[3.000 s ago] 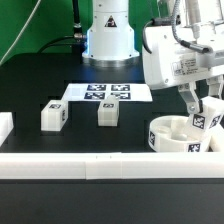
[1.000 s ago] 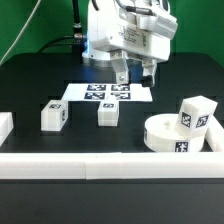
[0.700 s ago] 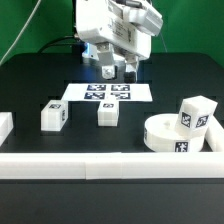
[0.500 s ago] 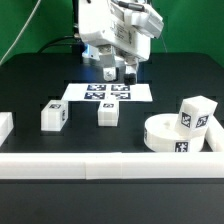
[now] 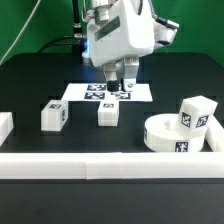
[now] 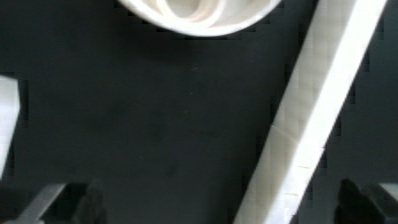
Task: Assemble stool
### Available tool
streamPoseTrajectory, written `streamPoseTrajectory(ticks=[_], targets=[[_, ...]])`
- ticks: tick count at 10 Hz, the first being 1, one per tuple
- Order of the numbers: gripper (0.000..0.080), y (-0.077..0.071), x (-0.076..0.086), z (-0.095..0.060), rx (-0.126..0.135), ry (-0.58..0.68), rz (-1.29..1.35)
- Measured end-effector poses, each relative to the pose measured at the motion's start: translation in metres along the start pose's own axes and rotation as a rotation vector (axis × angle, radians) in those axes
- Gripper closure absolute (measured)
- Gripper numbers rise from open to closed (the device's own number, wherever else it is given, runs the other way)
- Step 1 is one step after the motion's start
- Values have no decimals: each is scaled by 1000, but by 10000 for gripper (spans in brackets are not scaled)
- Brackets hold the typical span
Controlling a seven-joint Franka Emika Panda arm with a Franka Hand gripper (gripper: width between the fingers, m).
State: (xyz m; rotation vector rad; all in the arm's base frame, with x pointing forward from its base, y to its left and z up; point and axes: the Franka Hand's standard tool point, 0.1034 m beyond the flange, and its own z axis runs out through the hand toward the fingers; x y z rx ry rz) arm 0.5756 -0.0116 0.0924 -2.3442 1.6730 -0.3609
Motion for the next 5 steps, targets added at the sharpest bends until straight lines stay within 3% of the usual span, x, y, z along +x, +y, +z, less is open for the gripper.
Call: streamPoseTrajectory(ticks=[3, 5], targets=[[151, 0, -1, 1, -6, -1, -206], [151, -1, -9, 10, -73, -4, -650]])
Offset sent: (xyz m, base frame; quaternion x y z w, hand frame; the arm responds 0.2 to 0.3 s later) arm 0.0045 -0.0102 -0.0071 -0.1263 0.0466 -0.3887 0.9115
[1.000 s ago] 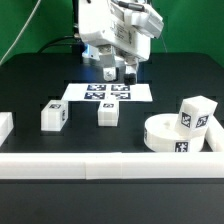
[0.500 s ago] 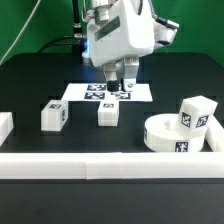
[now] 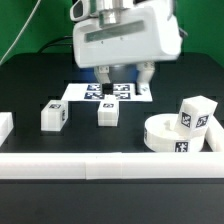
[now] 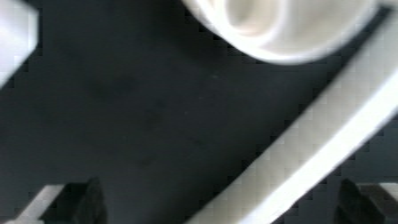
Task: Assemble stool
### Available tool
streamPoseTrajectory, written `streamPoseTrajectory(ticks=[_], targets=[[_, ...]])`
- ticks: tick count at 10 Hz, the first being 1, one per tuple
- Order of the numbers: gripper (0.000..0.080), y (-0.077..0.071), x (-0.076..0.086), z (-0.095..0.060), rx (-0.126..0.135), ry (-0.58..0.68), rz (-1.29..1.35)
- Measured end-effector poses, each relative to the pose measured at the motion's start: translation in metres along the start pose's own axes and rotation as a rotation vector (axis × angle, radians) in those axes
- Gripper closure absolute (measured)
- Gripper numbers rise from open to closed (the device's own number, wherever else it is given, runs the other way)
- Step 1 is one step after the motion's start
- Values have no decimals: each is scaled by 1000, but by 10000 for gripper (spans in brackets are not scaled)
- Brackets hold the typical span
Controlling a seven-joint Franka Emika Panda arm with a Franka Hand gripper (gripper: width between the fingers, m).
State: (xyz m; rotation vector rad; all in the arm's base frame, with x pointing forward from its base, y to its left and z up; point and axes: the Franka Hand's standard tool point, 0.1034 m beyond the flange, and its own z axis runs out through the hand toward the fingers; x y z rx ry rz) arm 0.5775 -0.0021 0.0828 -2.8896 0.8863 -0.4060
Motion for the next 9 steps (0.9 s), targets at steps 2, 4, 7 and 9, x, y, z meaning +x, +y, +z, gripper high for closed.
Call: streamPoseTrajectory(ticks=[2, 4, 7, 9], targets=[[151, -3, -9, 7, -26, -36, -176], [151, 0, -9, 9, -27, -37, -274], [151, 14, -6, 12, -42, -34, -553], [151, 40, -1, 15, -55, -47, -692]])
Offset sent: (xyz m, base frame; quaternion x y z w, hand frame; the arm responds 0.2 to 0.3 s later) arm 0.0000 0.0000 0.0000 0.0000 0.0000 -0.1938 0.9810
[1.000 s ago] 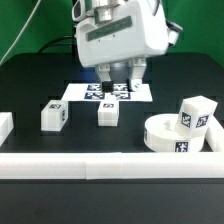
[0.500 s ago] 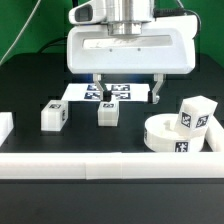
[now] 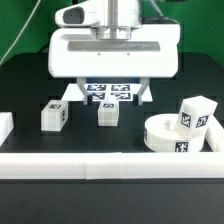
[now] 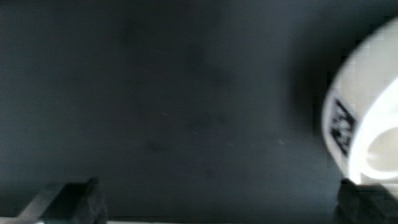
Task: Assemble stool
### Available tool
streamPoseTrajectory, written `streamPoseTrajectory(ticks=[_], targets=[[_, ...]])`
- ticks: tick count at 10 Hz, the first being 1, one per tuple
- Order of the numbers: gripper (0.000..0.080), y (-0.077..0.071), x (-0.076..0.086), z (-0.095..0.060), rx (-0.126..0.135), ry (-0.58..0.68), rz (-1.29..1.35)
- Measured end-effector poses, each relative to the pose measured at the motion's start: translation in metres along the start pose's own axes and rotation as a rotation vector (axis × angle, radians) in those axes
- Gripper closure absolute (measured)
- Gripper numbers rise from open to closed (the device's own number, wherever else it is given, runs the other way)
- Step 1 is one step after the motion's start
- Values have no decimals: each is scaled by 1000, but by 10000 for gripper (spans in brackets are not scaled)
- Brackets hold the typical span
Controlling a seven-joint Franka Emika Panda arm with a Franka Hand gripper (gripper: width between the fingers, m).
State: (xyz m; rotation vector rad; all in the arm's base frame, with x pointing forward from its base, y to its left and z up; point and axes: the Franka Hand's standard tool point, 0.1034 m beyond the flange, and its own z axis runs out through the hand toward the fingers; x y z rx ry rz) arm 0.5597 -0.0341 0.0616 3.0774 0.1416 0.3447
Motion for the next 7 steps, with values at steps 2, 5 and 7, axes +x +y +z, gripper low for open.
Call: streamPoseTrajectory(ticks=[2, 5, 7], targets=[[151, 12, -12, 5, -11, -9, 20], [151, -3, -19, 8, 62, -163, 71], [151, -8, -29, 12, 73, -306, 142]])
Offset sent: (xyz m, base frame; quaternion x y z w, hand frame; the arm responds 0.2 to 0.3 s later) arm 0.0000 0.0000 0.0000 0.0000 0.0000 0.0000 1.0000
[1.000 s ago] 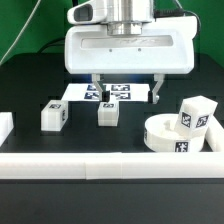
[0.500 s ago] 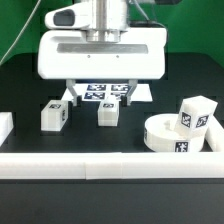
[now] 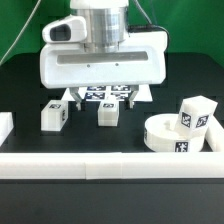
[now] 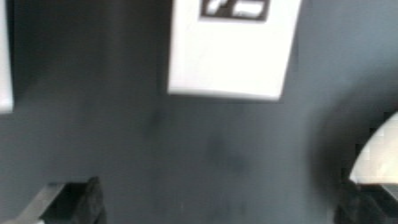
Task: Assemble stool
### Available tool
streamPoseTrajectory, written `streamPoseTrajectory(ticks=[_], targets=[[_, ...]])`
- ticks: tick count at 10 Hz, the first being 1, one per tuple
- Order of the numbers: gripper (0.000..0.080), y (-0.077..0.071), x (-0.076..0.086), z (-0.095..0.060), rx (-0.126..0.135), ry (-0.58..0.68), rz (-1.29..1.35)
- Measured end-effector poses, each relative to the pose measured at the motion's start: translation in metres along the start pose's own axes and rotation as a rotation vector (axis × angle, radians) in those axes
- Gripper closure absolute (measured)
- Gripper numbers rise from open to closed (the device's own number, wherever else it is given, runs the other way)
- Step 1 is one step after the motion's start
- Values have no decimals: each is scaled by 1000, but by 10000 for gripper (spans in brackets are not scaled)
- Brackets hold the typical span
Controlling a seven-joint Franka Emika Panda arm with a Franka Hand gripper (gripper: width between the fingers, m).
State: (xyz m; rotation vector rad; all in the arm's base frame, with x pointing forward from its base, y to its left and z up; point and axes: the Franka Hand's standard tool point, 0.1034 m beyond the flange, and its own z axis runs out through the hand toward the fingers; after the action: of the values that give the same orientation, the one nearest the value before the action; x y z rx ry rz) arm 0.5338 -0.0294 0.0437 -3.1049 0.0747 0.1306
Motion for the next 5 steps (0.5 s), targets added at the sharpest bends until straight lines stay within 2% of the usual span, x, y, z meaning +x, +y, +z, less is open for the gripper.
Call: streamPoseTrajectory(ticks=[3, 4, 5], targets=[[151, 1, -11, -3, 6, -243, 37], [151, 0, -11, -7, 18, -318, 44], [151, 1, -8, -4, 19, -348, 44]])
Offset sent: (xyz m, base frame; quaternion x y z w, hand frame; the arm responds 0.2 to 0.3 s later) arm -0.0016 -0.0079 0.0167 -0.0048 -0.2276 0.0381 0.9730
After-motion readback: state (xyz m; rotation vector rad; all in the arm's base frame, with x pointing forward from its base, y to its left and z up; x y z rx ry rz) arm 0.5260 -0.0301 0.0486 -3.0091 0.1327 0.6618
